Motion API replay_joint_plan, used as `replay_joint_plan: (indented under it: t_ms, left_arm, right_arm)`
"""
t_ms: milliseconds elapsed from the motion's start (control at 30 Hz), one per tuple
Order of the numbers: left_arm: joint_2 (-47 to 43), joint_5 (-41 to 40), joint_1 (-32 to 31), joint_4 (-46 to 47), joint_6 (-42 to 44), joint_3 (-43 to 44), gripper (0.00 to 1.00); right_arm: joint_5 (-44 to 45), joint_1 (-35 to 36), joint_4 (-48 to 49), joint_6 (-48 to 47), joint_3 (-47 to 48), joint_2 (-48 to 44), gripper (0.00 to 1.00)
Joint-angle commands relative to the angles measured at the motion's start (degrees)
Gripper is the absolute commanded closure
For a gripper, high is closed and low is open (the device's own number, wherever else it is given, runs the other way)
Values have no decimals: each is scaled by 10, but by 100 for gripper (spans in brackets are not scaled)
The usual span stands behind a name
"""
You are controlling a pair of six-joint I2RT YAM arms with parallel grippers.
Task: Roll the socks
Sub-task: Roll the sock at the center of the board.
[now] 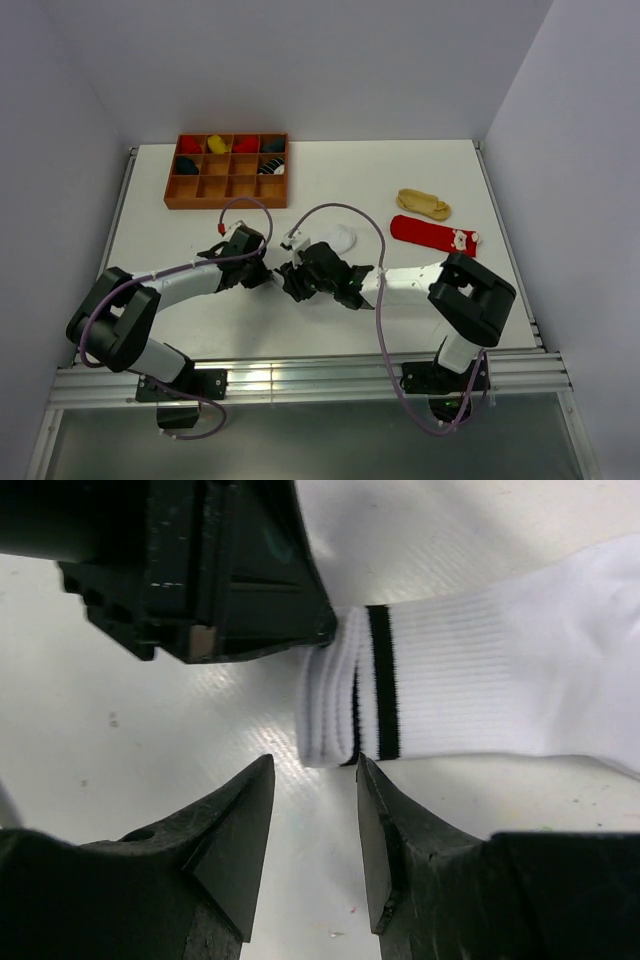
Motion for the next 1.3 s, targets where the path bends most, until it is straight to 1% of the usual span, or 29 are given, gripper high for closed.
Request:
replay_joint_plan:
  t_ms: [0, 267, 600, 1033, 1167, 1267]
  left_arm:
    - [17, -27, -3, -51, 20, 0, 82]
    - [18, -24, -4, -51, 18, -2, 82]
    - [23, -21, -4, -51, 19, 0, 82]
    - [26, -20, -6, -46, 18, -3, 82]
    - [25, -21, -7, -46, 18, -4, 82]
    - [25, -20, -7, -46, 17, -3, 82]
  right_arm:
    - [40, 8, 30, -24, 6, 12, 53]
    - [43, 24, 35, -37, 15, 36, 54]
    - [76, 34, 37, -49, 35, 67, 54]
    - [90, 34, 54, -43, 31, 69, 55]
    - [86, 34, 53, -40, 34, 70, 58]
    - [80, 34, 49, -36, 36, 75, 63]
